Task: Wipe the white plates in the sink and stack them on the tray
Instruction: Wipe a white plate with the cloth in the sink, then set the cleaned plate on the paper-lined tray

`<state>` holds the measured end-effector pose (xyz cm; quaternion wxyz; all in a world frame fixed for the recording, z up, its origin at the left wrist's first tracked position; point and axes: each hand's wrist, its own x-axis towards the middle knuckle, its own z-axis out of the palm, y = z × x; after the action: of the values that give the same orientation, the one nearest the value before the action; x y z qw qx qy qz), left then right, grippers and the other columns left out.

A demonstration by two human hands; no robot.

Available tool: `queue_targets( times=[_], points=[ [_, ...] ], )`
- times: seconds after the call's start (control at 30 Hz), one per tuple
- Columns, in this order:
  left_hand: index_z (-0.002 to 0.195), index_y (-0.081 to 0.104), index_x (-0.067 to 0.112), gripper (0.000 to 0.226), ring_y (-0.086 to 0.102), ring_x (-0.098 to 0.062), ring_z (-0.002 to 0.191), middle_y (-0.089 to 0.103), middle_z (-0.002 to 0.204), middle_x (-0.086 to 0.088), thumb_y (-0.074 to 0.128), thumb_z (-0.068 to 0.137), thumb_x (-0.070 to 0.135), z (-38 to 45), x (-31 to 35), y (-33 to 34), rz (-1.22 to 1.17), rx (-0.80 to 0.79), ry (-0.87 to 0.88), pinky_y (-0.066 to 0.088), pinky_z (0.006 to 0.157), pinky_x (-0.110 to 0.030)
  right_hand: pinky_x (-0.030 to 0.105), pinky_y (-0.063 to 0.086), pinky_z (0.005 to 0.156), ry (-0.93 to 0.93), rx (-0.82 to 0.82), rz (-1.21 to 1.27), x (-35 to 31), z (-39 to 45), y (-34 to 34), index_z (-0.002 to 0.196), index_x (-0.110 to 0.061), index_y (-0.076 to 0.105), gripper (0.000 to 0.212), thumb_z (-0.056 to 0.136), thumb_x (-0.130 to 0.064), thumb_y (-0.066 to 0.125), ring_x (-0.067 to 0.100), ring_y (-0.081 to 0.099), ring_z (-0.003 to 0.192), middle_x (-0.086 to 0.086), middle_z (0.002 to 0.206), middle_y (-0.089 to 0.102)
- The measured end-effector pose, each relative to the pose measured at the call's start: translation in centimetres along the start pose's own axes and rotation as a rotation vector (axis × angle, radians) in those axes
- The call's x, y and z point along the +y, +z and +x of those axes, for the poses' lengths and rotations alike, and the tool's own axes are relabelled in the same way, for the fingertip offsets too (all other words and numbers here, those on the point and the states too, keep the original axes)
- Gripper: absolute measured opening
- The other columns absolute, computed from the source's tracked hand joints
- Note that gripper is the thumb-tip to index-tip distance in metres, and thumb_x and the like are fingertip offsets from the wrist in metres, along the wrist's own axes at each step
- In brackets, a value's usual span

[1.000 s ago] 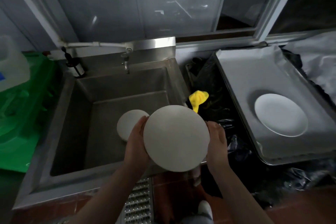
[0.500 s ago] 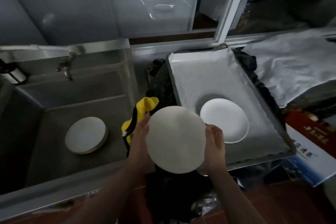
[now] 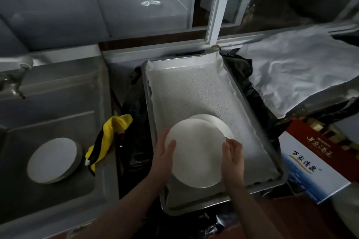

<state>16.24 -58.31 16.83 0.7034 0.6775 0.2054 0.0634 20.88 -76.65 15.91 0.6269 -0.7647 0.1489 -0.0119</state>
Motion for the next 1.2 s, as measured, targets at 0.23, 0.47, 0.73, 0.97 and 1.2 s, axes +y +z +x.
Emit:
queue_targets(
  times=[0.23,0.47,0.73,0.97,1.2],
  points=[
    [0.123,0.054,0.036,0.023,0.058,0.001,0.105,0.058,0.116,0.023,0.052,0.101,0.031,2.5,-1.0,3.7,-0.034,0.025,-0.073,0.048,0.085,-0.02,0.021,0.038,0.081,-0.057,0.02,-0.063,1.4,2.8,-0.9,0.114,-0.024,0.052,0.015,0.099,-0.021,0.055,0.012,0.054,0.1,-0.009,0.115,0.056],
    [0.153,0.031,0.029,0.05,0.041,-0.012,0.13,0.037,0.143,0.014,0.046,0.105,0.027,3.4,-2.1,4.8,0.081,0.048,-0.129,0.04,0.107,-0.035,0.029,0.043,0.087,-0.057,0.012,-0.074,3.0,4.8,-0.7,0.115,-0.025,0.052,0.017,0.099,-0.021,0.056,0.017,0.057,0.107,-0.004,0.119,0.058],
    [0.149,0.028,0.035,0.049,0.041,-0.006,0.125,0.036,0.136,0.021,0.048,0.105,0.025,4.2,-2.5,4.9,0.175,0.03,-0.093,0.039,0.095,-0.021,0.028,0.04,0.091,-0.077,-0.029,-0.082,3.1,5.3,-0.6,0.117,-0.028,0.05,0.02,0.098,-0.021,0.056,0.01,0.052,0.112,-0.008,0.125,0.055],
    [0.154,0.028,0.025,0.08,0.042,-0.016,0.135,0.035,0.152,0.006,0.049,0.084,0.059,4.6,-3.2,5.0,0.26,0.034,-0.069,0.042,0.111,-0.044,0.001,0.031,0.082,-0.135,-0.034,-0.134,3.1,6.1,-0.3,0.118,-0.019,0.051,0.023,0.097,-0.013,0.057,-0.001,0.047,0.108,-0.004,0.127,0.054],
    [0.156,0.022,0.021,0.088,0.038,-0.019,0.138,0.029,0.155,0.0,0.045,0.082,0.063,4.9,-3.8,4.3,0.419,-0.026,-0.011,0.038,0.114,-0.049,0.027,0.031,0.102,-0.18,-0.089,-0.306,3.8,6.2,0.3,0.138,-0.007,0.041,0.056,0.09,-0.032,0.057,0.023,0.044,0.128,0.008,0.139,0.048]
  ],
)
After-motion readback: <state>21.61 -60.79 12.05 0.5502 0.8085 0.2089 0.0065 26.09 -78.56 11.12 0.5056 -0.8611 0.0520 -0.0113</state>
